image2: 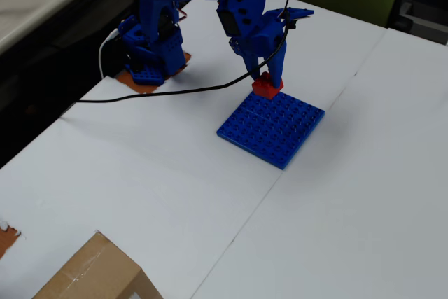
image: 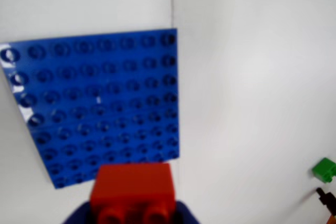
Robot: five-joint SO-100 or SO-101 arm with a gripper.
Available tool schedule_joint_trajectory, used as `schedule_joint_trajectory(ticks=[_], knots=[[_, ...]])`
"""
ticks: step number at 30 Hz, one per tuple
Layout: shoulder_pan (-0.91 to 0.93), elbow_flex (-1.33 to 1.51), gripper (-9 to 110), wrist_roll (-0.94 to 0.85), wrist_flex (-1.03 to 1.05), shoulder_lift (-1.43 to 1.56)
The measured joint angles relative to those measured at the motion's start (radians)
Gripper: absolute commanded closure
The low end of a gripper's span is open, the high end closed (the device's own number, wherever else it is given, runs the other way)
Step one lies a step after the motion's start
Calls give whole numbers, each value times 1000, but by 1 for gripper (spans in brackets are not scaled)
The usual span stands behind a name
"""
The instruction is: Pick up the 2x2 red block and go up the 8x8 blue block.
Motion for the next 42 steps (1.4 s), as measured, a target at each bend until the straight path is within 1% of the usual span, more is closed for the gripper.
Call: schedule_joint_trajectory(ticks=[18,25,42], knots=[[0,0,101,0,-5,0],[-2,60,101,0,-60,8],[-2,77,101,0,-66,25]])
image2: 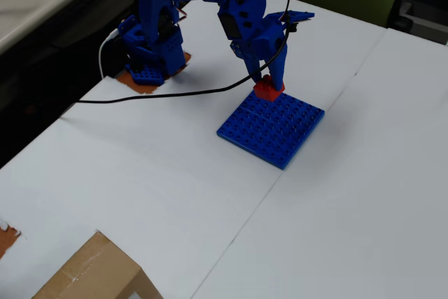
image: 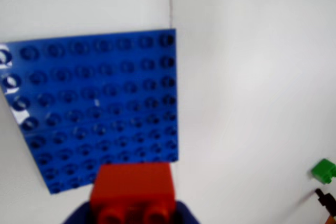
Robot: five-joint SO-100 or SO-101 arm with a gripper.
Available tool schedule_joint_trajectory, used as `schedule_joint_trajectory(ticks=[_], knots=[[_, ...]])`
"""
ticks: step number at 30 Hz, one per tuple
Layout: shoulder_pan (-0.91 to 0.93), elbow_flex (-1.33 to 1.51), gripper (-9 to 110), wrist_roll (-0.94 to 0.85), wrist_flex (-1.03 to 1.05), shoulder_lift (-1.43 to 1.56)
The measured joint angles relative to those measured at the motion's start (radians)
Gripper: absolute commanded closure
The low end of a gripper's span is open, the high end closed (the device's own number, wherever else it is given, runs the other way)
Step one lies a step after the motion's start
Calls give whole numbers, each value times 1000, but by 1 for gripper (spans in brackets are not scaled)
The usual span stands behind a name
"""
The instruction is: Pick up the 2x2 red block and go up the 8x8 blue block.
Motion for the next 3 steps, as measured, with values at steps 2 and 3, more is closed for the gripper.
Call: schedule_joint_trajectory(ticks=[2,3], knots=[[0,0,101,0,0,0],[0,0,101,0,0,0]])
